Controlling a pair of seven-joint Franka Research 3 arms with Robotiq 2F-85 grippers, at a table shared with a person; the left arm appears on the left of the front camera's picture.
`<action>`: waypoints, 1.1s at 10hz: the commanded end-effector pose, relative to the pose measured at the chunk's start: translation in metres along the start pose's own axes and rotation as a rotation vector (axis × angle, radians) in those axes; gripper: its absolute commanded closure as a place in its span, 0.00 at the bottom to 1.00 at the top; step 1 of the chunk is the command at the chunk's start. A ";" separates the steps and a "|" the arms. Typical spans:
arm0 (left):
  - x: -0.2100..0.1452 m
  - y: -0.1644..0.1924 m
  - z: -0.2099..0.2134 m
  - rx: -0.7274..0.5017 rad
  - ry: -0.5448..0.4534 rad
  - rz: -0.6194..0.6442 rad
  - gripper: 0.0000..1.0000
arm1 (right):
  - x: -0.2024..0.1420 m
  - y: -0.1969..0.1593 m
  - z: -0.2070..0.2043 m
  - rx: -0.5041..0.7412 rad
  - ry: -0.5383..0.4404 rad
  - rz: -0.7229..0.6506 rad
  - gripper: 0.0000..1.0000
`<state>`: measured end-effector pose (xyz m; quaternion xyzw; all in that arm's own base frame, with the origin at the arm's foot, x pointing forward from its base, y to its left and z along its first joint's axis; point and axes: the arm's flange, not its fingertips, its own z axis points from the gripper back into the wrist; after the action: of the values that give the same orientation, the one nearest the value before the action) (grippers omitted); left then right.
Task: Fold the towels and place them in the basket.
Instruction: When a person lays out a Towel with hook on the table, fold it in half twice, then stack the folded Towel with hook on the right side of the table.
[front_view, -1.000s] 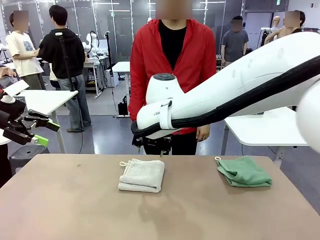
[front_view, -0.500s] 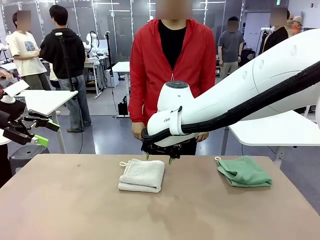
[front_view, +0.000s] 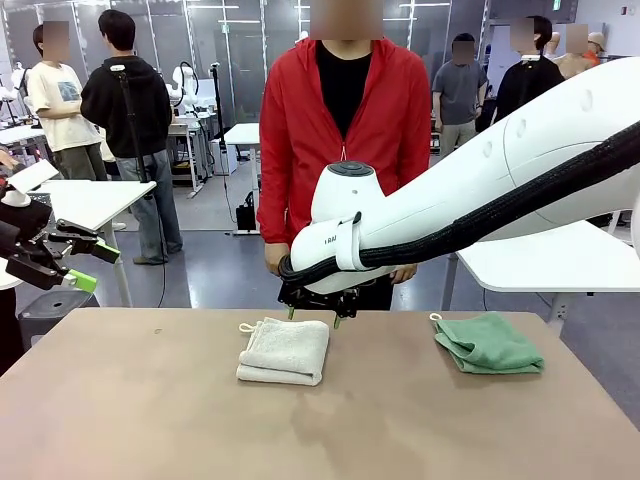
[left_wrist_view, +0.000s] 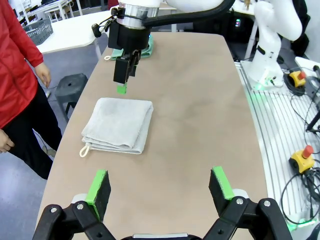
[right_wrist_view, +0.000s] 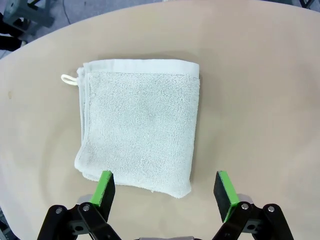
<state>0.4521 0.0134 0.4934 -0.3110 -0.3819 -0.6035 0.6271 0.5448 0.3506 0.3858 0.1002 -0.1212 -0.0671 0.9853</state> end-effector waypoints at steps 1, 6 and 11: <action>0.001 0.000 0.001 0.001 -0.004 -0.002 0.00 | 0.000 0.001 0.000 0.007 0.003 -0.001 0.00; 0.001 0.000 0.001 0.001 -0.004 -0.002 0.00 | 0.000 0.001 0.000 0.007 0.003 -0.001 0.00; 0.001 0.000 0.001 0.001 -0.004 -0.002 0.00 | 0.000 0.000 0.000 0.000 0.000 0.000 0.00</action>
<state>0.4521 0.0134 0.4934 -0.3110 -0.3819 -0.6035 0.6271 0.5449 0.3505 0.3859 0.1003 -0.1213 -0.0672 0.9852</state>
